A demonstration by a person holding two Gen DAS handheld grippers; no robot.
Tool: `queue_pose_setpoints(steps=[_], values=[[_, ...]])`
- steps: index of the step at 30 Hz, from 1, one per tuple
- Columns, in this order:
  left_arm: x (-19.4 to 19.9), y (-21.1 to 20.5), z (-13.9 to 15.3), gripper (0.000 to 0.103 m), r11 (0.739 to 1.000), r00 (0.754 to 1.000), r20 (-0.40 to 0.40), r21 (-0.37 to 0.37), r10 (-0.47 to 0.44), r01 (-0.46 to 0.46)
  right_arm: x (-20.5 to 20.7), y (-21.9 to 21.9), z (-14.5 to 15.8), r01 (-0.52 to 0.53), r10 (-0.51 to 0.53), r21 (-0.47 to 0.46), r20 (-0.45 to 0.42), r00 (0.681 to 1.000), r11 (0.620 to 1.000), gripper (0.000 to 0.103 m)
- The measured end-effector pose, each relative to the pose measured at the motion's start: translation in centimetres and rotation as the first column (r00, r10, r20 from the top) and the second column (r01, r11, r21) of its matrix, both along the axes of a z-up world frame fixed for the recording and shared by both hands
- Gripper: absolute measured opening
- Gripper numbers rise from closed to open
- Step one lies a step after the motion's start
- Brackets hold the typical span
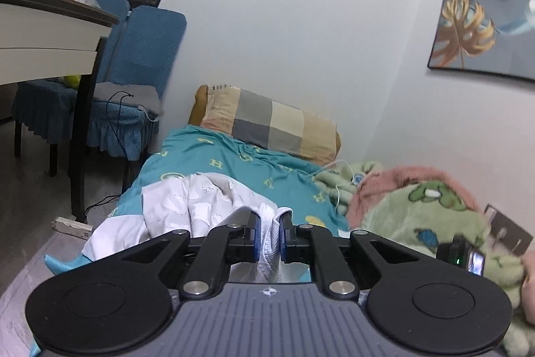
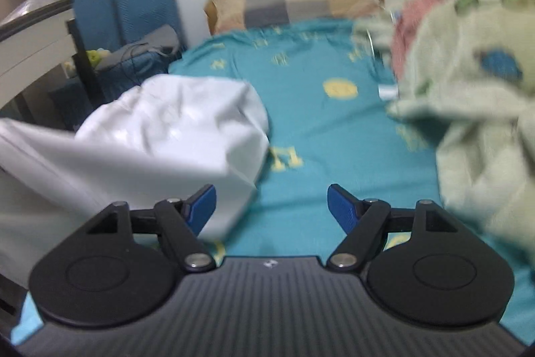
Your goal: Fold clothes
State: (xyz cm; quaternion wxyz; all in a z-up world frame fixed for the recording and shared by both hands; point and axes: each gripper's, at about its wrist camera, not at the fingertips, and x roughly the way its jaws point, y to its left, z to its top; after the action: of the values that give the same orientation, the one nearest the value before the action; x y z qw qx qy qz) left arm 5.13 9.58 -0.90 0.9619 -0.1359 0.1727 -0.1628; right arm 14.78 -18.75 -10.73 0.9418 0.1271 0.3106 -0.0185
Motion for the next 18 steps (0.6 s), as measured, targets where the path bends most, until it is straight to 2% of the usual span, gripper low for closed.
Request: queue_pose_setpoints(steps=[4,6,8,10,11,14,18], values=[[0.3,-0.3,-0.1,0.011,1.0,1.0,-0.023,0.005,-0.001,0.001,-1.2,0.0,1.0,-0.078,0.069,0.085,0.107,0.992,0.993,0.073],[0.3,-0.4,0.0,0.011,1.0,1.0,-0.021,0.007,-0.007,0.007,-2.4,1.1,1.9,-0.191,0.167,0.112,0.194,0.967,0.975,0.074],[0.2,-0.6,0.0,0.011,1.0,1.0,-0.016,0.007,-0.021,0.021,-3.3,2.4,2.7,-0.301,0.26,0.125,0.265,0.928,0.945,0.074],[0.1,-0.9,0.0,0.011,0.999,0.999,-0.011,0.009,-0.034,0.034,-3.8,4.0,3.2,-0.382,0.335,0.117,0.294,0.895,0.917,0.073],[0.0,-1.0,0.0,0.011,0.999,0.999,-0.008,0.012,-0.04,0.04,-3.7,4.6,3.4,-0.392,0.348,0.105,0.292,0.891,0.914,0.073],[0.0,-1.3,-0.3,0.011,0.999,0.999,-0.008,0.013,-0.045,0.045,-2.7,6.1,3.6,-0.384,0.351,0.081,0.268,0.897,0.92,0.073],[-0.1,-1.2,-0.3,0.011,1.0,1.0,0.01,0.019,0.004,-0.004,-0.3,7.3,2.4,-0.266,0.255,0.039,0.175,0.951,0.963,0.073]])
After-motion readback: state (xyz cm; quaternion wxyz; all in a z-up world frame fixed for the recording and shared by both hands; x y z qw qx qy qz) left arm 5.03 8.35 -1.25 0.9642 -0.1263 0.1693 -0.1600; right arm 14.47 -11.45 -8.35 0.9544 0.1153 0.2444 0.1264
